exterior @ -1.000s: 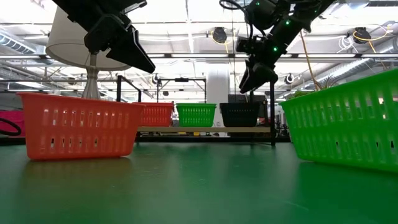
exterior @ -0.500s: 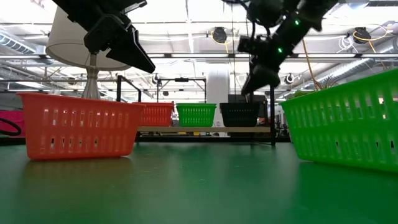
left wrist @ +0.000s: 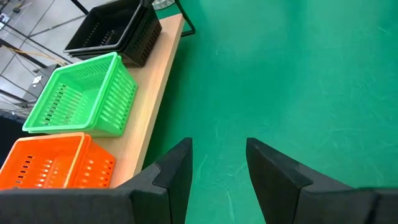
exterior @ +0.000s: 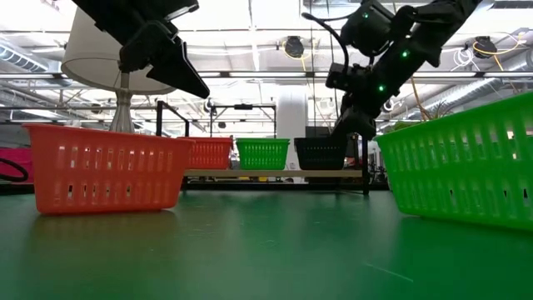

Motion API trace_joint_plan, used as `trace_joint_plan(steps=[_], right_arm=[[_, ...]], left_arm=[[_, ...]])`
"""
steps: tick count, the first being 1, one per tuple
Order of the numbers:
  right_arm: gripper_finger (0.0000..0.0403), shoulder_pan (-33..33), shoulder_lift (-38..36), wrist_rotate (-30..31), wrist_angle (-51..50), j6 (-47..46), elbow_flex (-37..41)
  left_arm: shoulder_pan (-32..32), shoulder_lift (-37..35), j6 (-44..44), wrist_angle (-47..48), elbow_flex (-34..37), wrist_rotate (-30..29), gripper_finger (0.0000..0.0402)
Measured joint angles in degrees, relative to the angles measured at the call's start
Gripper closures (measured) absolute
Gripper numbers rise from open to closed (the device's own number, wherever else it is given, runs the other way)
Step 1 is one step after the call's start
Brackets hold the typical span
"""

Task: Stack baskets on shelf by color
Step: Stack the black bin on the black bin on the shelf

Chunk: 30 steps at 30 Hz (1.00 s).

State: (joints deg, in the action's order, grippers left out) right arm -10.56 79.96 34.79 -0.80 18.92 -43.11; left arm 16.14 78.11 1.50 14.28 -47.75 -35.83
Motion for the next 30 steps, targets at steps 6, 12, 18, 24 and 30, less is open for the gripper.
trace_joint_plan(steps=[6,12,18,24,30], right_arm=[[0.0402,1.61,0.50,-0.09,0.15,0.21,0.00],[0.0402,3.90,6.77,8.23,3.29,4.83,-0.07],[0.0402,4.03,11.29,16.81,6.90,8.59,-0.11],[0.0403,3.86,11.87,17.86,7.46,9.66,-0.11],[0.0403,3.77,11.89,20.89,7.43,11.37,-0.11]], left_arm=[[0.00,0.00,0.07,0.00,0.00,0.02,0.0250],[0.00,0.00,0.07,0.00,0.00,0.02,0.0250],[0.00,0.00,0.54,0.46,0.00,0.04,0.0250],[0.00,0.00,0.33,0.42,0.00,0.04,0.0250],[0.00,0.00,0.48,-0.26,0.00,0.04,0.0250]])
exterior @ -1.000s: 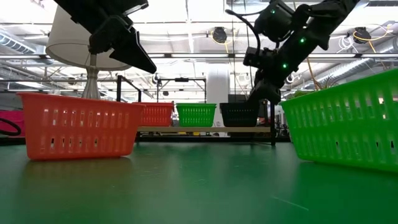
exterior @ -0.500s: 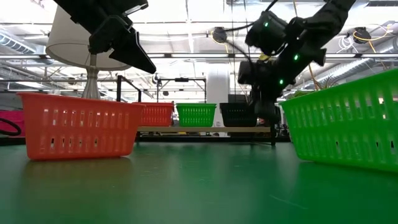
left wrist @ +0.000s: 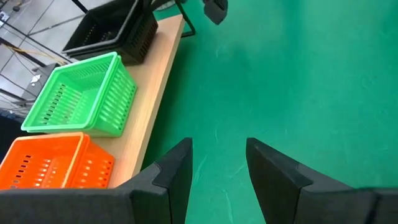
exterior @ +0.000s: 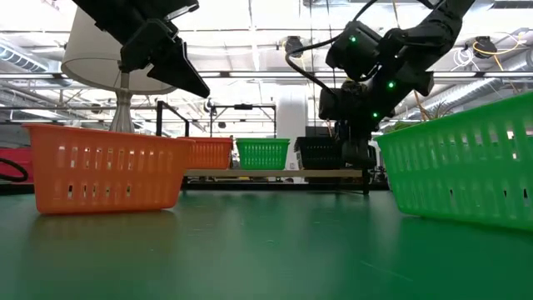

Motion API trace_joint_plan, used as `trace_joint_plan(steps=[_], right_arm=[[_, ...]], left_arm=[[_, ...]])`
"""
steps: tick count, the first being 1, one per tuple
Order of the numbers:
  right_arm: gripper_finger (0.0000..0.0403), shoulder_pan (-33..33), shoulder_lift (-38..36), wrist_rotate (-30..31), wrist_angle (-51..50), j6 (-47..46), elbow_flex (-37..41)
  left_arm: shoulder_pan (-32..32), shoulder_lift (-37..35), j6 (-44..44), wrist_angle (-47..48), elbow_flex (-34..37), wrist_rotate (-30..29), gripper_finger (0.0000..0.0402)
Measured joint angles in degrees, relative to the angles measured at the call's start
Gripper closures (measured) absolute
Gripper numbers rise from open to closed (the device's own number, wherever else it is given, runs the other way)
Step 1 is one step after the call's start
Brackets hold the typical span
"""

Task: Stack baskets on shelf by color
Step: Stack the black bin on the black bin on the shelf, then stack the green bin on the green bin on the shelf

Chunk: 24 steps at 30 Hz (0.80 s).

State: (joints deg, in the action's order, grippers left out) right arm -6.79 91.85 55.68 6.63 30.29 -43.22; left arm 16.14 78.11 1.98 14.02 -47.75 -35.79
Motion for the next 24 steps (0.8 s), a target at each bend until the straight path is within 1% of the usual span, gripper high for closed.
trace_joint_plan(steps=[3,6,10,14,17,20,22,24], right_arm=[[0.0403,0.30,0.02,1.22,0.34,1.41,0.00],[0.0403,2.18,-1.12,1.37,1.16,1.65,0.03],[0.0403,6.81,-4.29,1.29,1.33,0.98,0.02],[0.0403,12.68,-8.94,1.46,-1.40,-2.43,0.00],[0.0403,17.36,-12.97,1.36,-6.24,-6.78,0.00],[0.0403,21.21,-17.53,1.40,-10.57,-11.66,0.02],[0.0403,22.86,-20.37,1.17,-12.24,-13.29,0.02],[0.0403,24.11,-23.31,1.20,-14.02,-13.57,0.04]], left_arm=[[0.00,0.00,0.02,-1.26,0.00,0.81,0.0250],[0.00,0.02,0.02,-2.79,0.00,2.41,0.0250],[0.00,0.02,-0.41,-5.56,0.00,4.78,0.0250],[0.00,0.47,-1.90,-11.48,0.00,8.18,0.0250],[0.35,2.69,-3.98,-18.47,-0.02,10.68,0.0250],[1.10,7.25,-5.89,-25.80,-1.81,13.73,0.0250],[2.00,11.03,-6.58,-27.02,-4.65,14.90,0.0250],[3.09,15.71,-7.23,-27.50,-9.45,15.43,0.0250]])
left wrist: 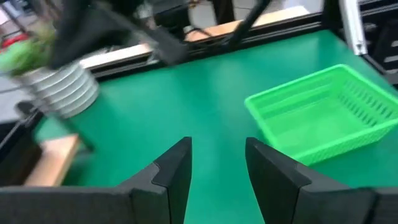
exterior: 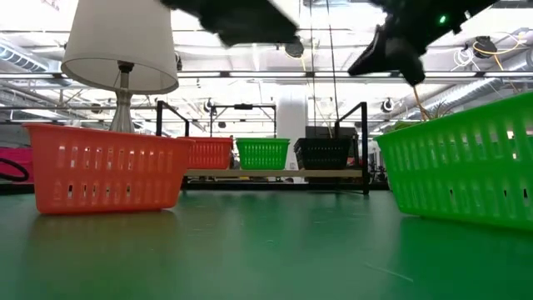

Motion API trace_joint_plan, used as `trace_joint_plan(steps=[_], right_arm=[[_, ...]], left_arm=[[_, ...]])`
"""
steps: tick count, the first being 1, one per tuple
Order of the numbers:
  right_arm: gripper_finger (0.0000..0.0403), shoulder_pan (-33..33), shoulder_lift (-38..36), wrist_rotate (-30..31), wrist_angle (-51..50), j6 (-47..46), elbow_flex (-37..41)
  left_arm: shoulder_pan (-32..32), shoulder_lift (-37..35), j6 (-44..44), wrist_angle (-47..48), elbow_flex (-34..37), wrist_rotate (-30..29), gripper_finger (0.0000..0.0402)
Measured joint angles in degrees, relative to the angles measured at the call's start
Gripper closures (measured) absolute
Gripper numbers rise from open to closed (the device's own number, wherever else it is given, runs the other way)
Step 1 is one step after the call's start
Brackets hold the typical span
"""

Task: Stack baskets on shelf by color
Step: Stack the green bin on the green bin on the shelf

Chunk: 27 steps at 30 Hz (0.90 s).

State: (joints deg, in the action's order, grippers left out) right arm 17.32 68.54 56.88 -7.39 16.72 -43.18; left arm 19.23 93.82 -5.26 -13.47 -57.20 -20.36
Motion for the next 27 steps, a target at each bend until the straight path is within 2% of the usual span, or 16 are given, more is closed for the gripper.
trace_joint_plan(steps=[6,9,12,18,27], right_arm=[[0.0403,1.24,-8.33,-0.09,-1.81,-0.36,0.00],[0.0403,1.93,-12.04,-0.28,-3.45,-3.55,0.00],[0.0403,2.52,-15.22,-4.11,-7.29,-7.65,-0.02],[0.0403,3.10,-18.63,-10.90,-12.93,-14.98,-0.02],[0.0403,5.52,-19.42,-12.17,-14.47,-20.63,-0.02]], left_arm=[[3.21,14.04,-2.27,6.99,-16.32,0.13,0.0240],[4.53,20.35,-2.19,12.33,-25.13,0.11,0.0219],[5.92,25.56,-1.18,15.77,-32.37,-0.07,0.0191],[9.09,32.35,1.25,18.42,-41.35,0.11,0.0150],[13.70,39.15,5.94,17.19,-50.18,-0.93,0.0168]])
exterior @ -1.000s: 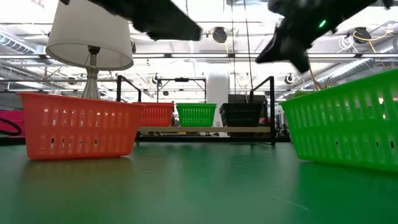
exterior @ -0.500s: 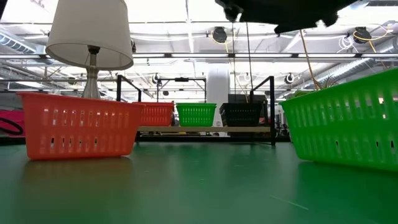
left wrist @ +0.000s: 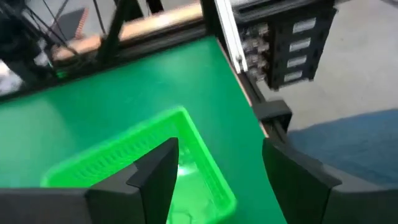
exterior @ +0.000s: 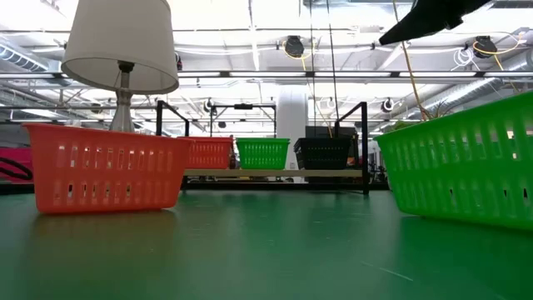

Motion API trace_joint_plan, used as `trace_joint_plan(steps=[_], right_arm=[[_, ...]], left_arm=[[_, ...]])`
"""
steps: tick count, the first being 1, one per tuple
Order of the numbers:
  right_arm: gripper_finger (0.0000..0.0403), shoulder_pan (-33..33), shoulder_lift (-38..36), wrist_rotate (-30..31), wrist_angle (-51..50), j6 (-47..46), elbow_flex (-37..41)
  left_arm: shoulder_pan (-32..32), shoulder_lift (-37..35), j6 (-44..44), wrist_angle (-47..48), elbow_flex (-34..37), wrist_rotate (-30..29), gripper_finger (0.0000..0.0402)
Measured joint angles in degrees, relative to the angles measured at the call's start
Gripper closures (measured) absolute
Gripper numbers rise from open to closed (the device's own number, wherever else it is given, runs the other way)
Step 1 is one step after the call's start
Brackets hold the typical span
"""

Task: Stack baskets on shelf by color
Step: Stack the green bin on the green bin on the shelf

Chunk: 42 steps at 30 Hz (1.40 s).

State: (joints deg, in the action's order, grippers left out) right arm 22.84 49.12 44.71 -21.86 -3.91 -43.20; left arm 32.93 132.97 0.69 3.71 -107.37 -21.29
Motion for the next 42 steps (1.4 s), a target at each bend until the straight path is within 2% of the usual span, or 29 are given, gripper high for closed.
trace_joint_plan(steps=[8,11,15,25,30,37,39,42], right_arm=[[0.0403,3.57,0.02,-1.77,-3.93,-7.31,0.00],[0.0403,3.92,0.01,-1.73,-4.22,-7.42,0.00],[0.0403,3.78,0.02,-1.43,-4.21,-7.06,0.00],[0.0403,3.09,0.02,-1.36,-4.21,-6.62,0.00],[0.0403,3.11,0.02,-1.38,-4.20,-7.44,0.00],[0.0403,3.11,0.02,-1.45,-4.18,-8.06,0.00],[0.0403,3.11,0.00,-1.46,-4.25,-8.06,0.00],[0.0403,3.11,0.00,-1.49,-4.55,-8.06,0.00]], left_arm=[[1.56,2.99,1.20,1.04,-1.81,-1.50,0.0189],[0.56,3.88,1.85,1.11,-1.81,-0.86,0.0190],[-0.74,5.68,3.55,-1.00,-1.81,2.95,0.0190],[-2.17,6.57,4.53,1.56,-1.81,0.25,0.0199],[-2.86,6.57,4.67,8.08,-1.81,0.25,0.0254],[-2.95,4.78,1.75,14.78,-1.75,-2.18,0.0378],[-2.91,4.03,1.34,16.06,-1.75,-2.96,0.0391],[-2.83,1.83,0.52,21.00,-1.75,-6.20,0.0388]])
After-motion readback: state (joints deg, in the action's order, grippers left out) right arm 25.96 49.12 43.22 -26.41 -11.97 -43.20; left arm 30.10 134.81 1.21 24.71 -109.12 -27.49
